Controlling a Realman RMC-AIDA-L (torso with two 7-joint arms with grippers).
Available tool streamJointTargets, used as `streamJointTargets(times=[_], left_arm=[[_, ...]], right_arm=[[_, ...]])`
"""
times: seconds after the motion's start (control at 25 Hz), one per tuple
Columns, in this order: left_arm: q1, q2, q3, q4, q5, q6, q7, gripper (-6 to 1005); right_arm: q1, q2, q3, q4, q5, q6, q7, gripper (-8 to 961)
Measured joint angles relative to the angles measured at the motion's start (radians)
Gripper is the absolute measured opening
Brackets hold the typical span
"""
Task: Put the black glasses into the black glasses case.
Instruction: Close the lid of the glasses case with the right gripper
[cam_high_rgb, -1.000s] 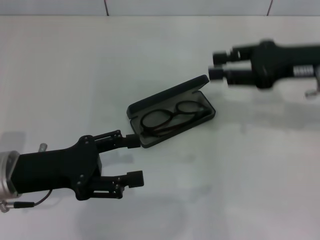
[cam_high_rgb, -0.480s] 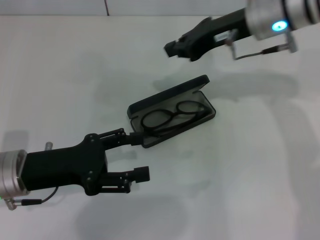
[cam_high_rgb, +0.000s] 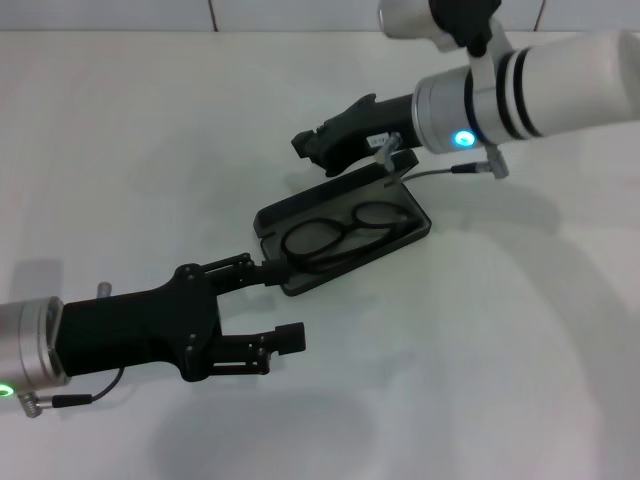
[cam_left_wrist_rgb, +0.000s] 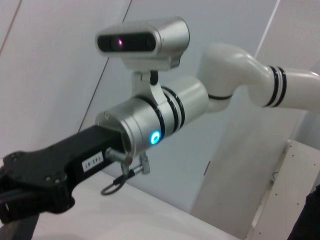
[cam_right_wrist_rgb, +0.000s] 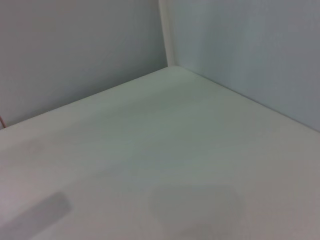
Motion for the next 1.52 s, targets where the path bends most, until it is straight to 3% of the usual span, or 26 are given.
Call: streamJointTargets(times=[0.4, 0.96, 1.52], left_arm=[[-0.009, -0.003, 0.0, 0.0, -0.003, -0.002, -0.003, 891], [-0.021, -0.01, 0.0, 0.0, -0.004, -0.017, -0.004, 892], [-0.035, -0.012, 0.0, 0.0, -0.006, -0.035, -0.013, 892]], right_arm=[[-0.029, 0.0, -0.125, 0.022, 0.162, 0.108, -0.054, -2], [-0.032, 0.0, -0.162, 0.047, 0.209, 0.116, -0.063, -1], [-0.086, 0.0, -0.205, 0.043, 0.367, 0.116, -0.209, -1]])
